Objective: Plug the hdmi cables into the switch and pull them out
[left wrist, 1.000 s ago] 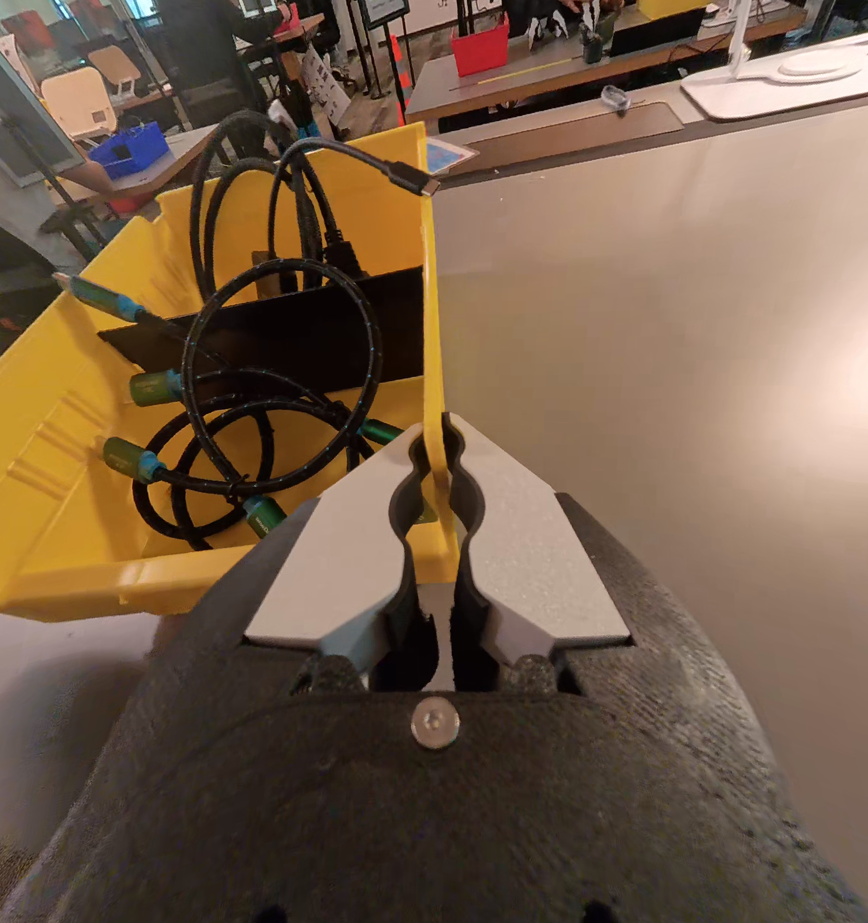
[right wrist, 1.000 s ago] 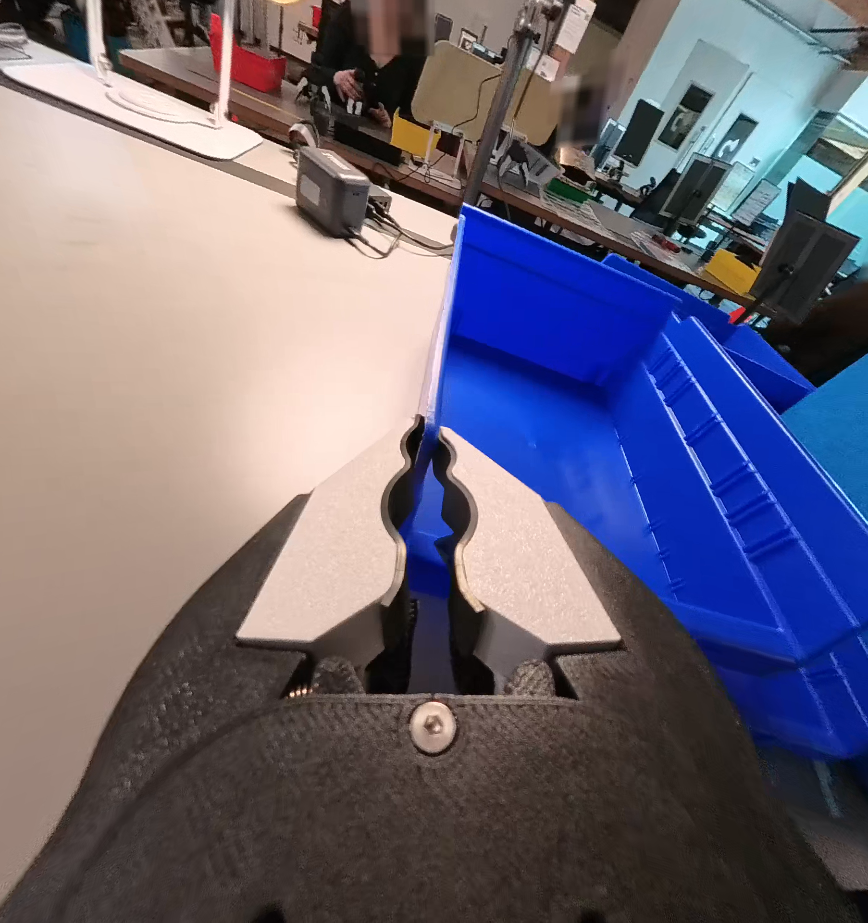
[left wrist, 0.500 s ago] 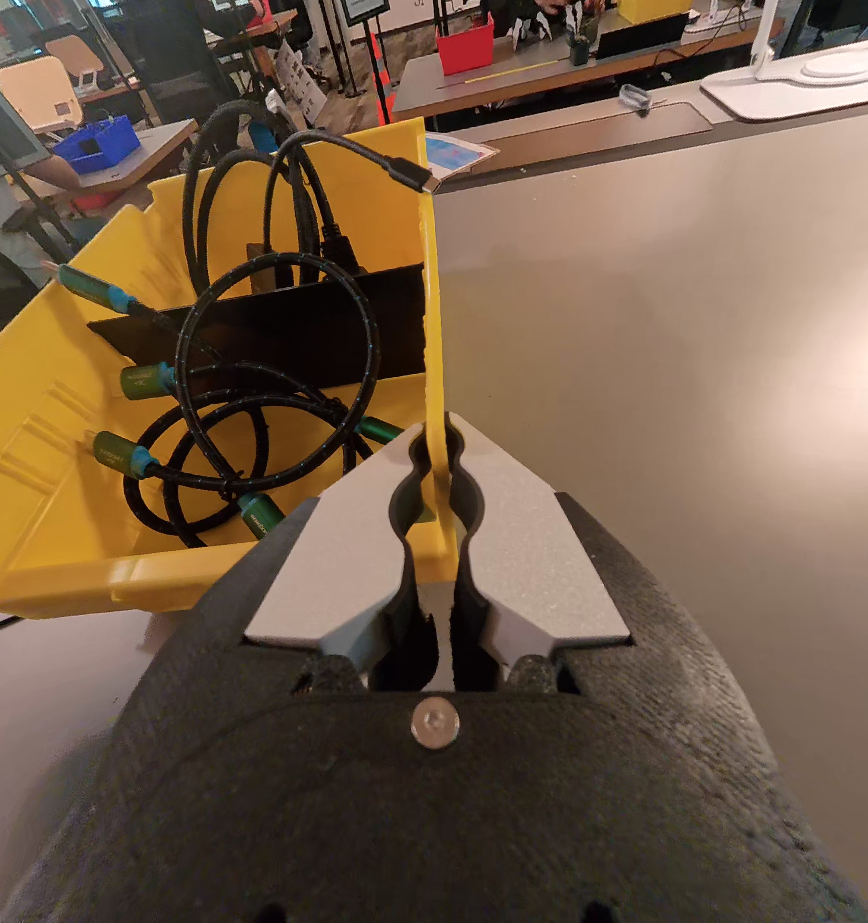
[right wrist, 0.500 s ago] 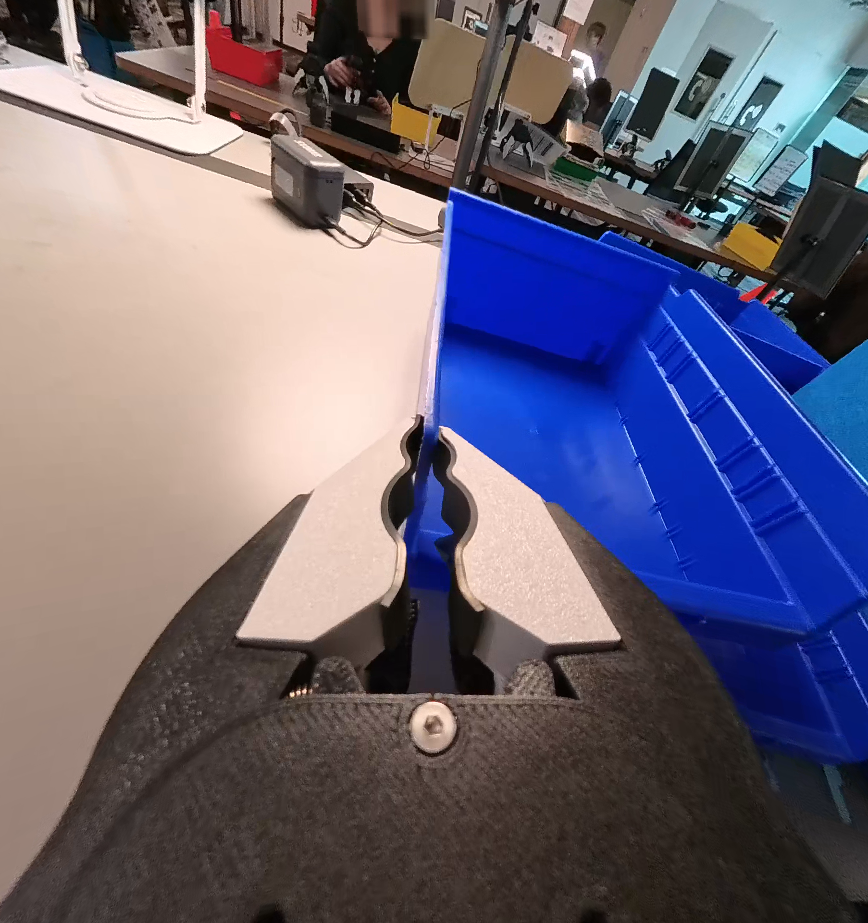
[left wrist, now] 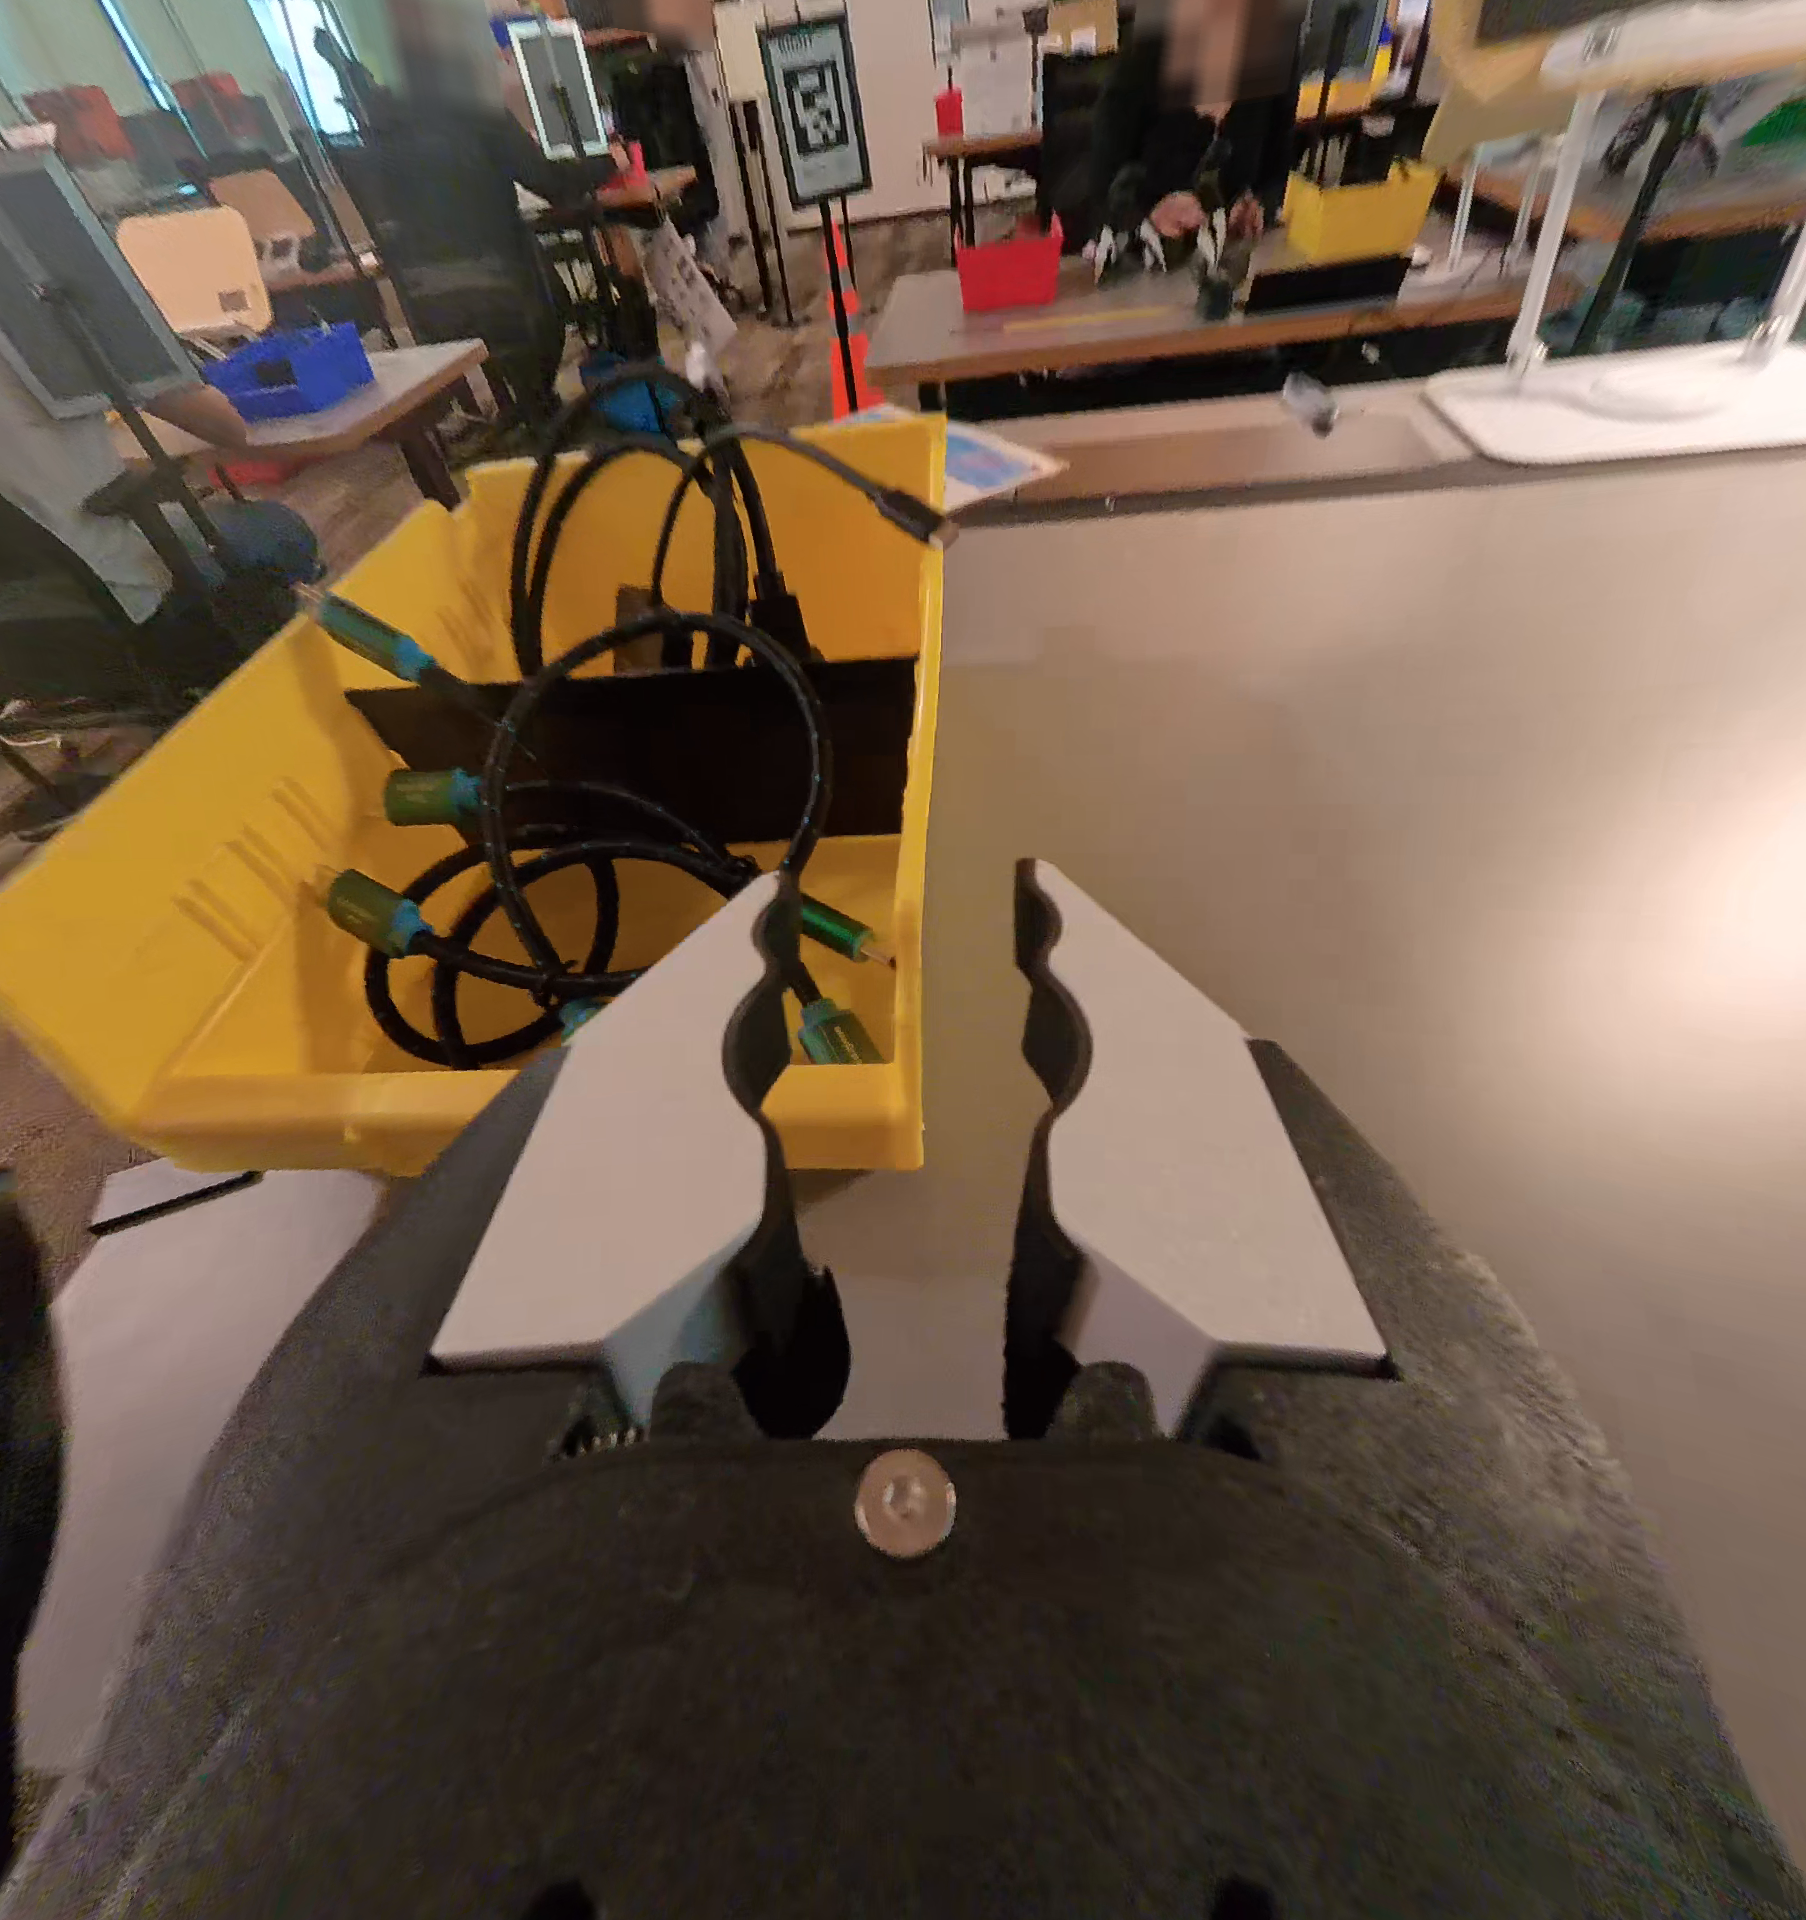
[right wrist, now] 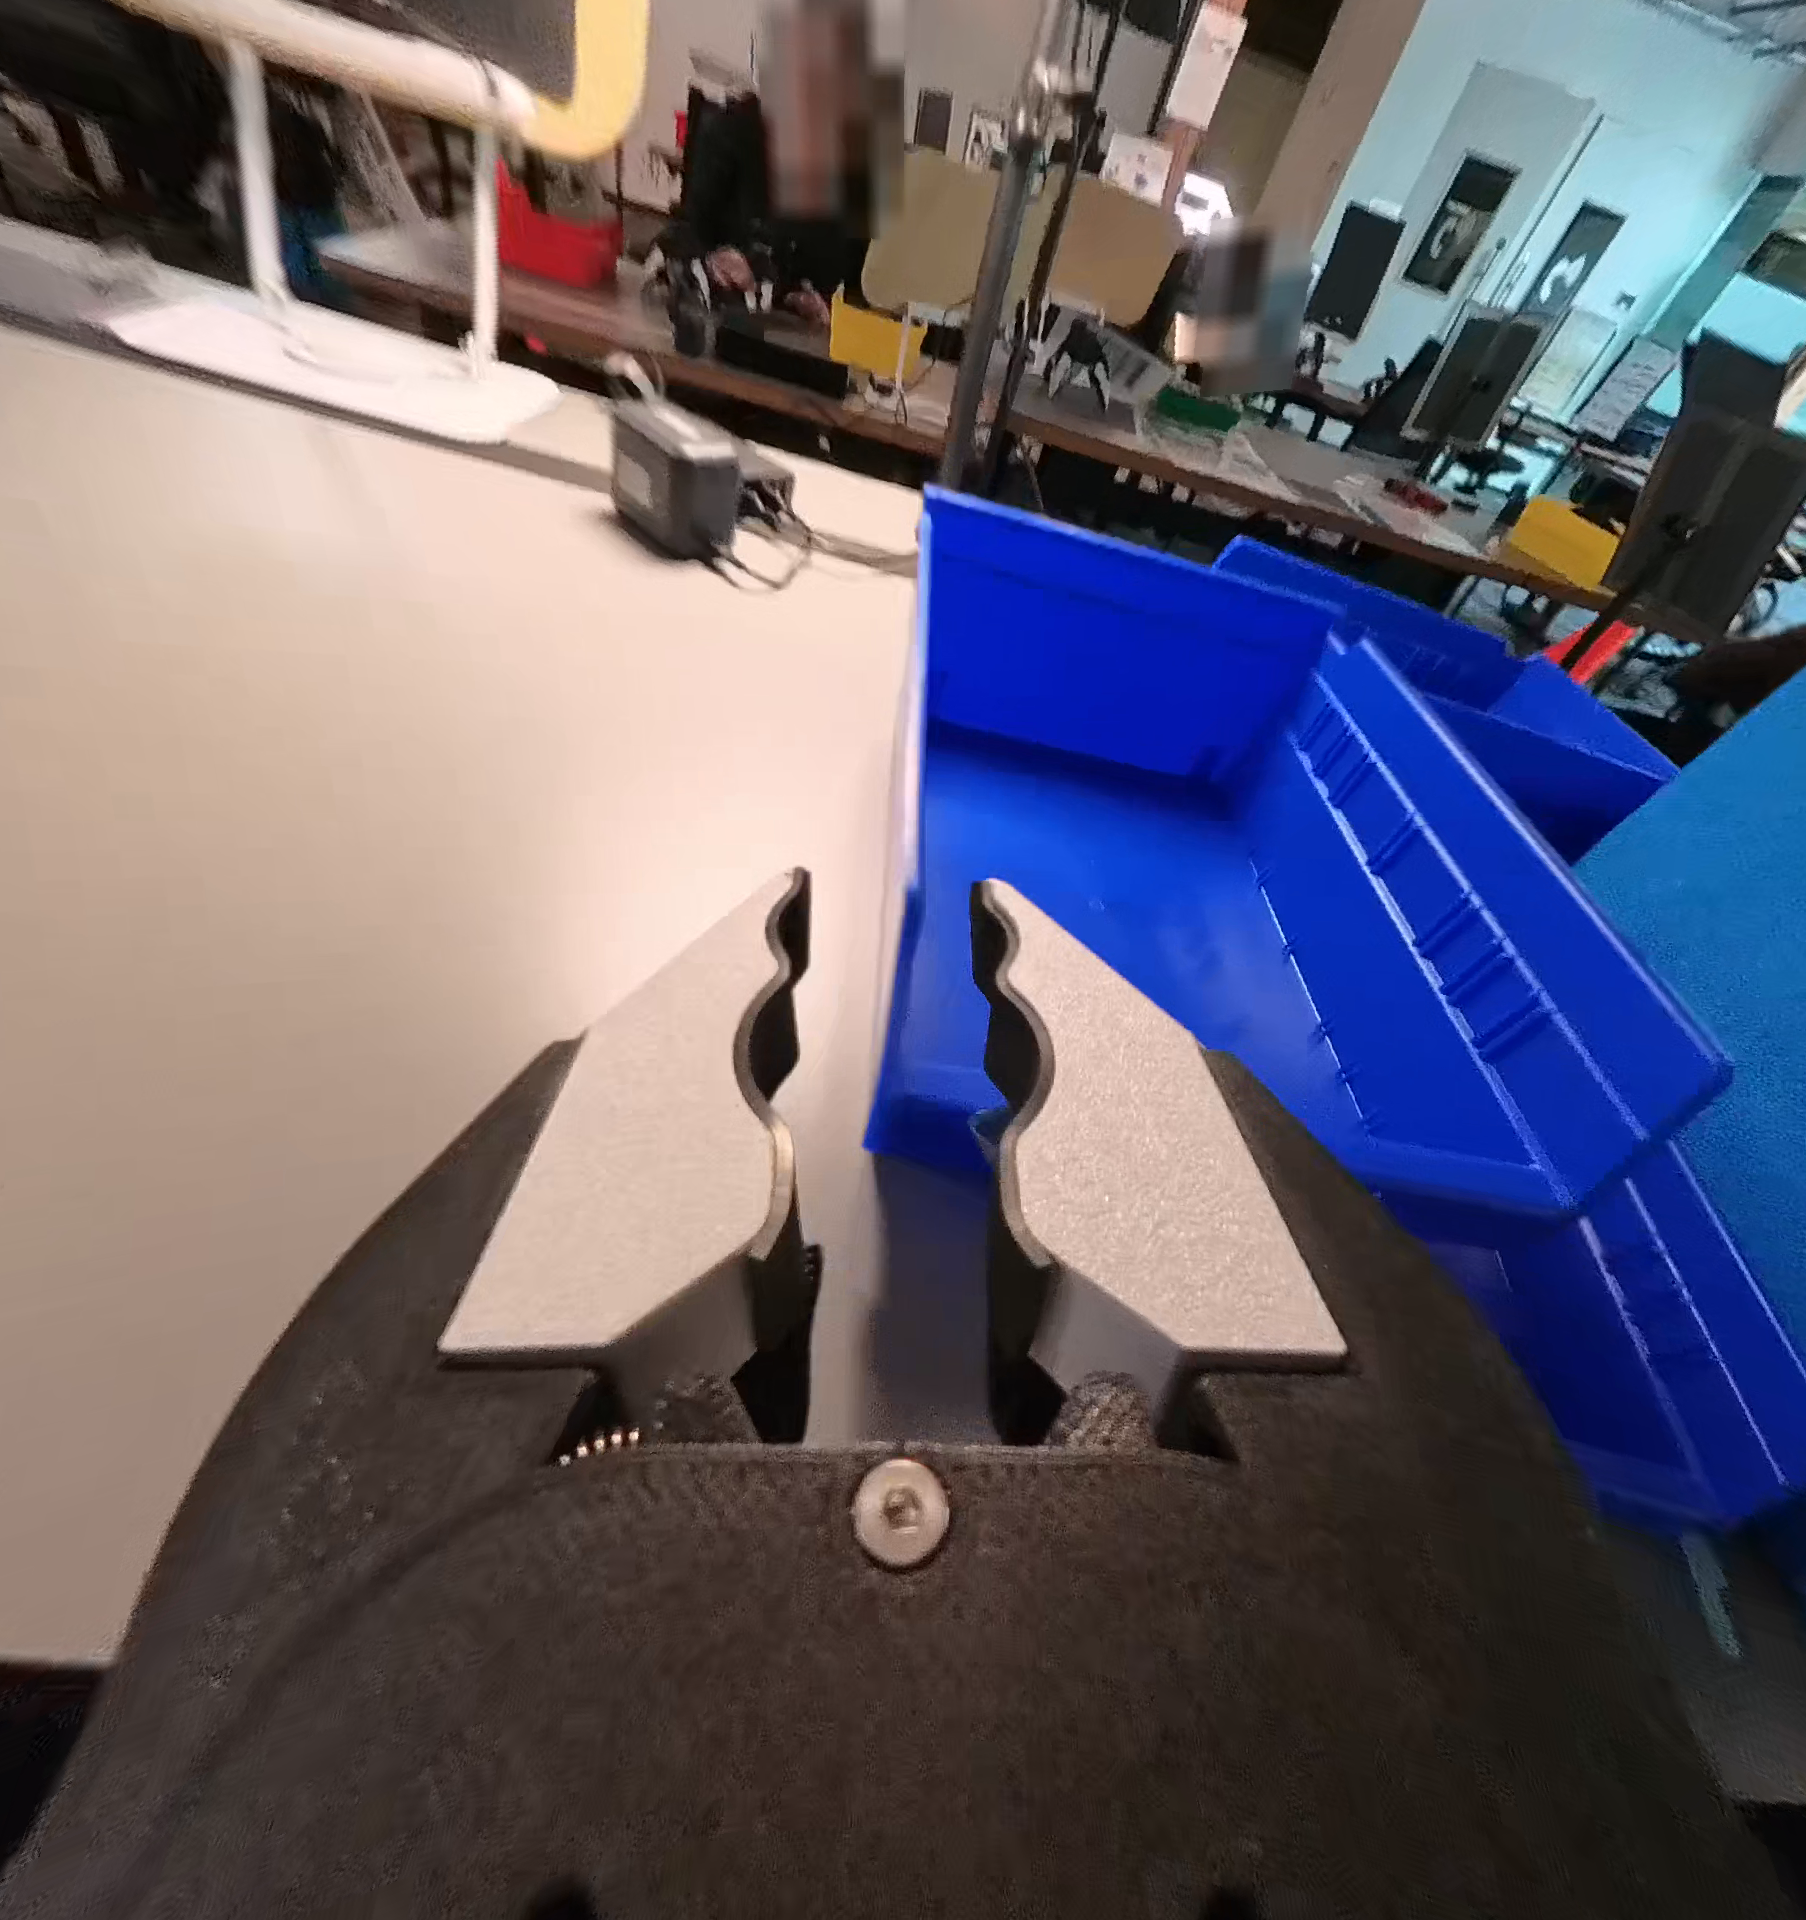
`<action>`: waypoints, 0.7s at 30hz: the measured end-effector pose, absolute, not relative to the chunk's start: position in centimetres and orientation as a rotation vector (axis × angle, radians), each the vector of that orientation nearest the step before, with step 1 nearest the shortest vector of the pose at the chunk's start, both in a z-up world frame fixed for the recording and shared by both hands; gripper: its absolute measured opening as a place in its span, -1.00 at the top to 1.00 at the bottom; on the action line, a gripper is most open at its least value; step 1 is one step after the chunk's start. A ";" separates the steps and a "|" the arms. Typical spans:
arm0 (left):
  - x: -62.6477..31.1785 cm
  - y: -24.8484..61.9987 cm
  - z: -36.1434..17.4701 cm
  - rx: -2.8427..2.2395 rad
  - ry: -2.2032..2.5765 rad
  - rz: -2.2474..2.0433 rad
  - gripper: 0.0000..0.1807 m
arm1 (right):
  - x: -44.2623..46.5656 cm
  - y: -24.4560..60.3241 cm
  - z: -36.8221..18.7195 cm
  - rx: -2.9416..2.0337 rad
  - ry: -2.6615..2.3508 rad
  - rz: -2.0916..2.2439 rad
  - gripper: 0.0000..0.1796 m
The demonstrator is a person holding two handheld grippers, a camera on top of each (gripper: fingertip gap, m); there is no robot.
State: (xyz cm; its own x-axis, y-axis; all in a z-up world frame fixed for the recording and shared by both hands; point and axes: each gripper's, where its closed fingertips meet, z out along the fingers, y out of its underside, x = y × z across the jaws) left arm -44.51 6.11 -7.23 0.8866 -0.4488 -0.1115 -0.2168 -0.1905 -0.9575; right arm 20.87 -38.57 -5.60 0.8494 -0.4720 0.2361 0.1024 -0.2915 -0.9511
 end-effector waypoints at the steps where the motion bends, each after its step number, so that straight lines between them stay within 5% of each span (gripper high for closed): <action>1: -44.7 5.6 -6.2 -1.761 0.492 -0.230 0.52 | 19.7 -38.4 -4.8 -1.762 0.265 -0.542 0.65; 8: -43.8 7.1 -2.0 -1.800 0.476 -0.299 0.43 | 11.1 -27.9 -4.2 -1.786 -0.004 -0.193 0.65; 13: -42.7 9.9 -3.2 -1.913 0.522 -0.289 0.31 | 9.0 -19.8 -8.9 -1.886 -0.111 -0.118 0.65; 21: -46.5 12.6 -4.5 -2.048 0.483 -0.161 0.22 | 8.7 -18.6 -10.7 -1.875 -0.119 -0.144 0.67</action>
State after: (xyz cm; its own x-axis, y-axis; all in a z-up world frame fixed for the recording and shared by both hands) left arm -46.45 12.59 -4.50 0.9118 -0.4019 -0.0840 -0.2707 -0.4346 -0.8590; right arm 8.71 -18.64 -10.72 0.9871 0.0094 0.1596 0.1549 -0.3031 -0.9403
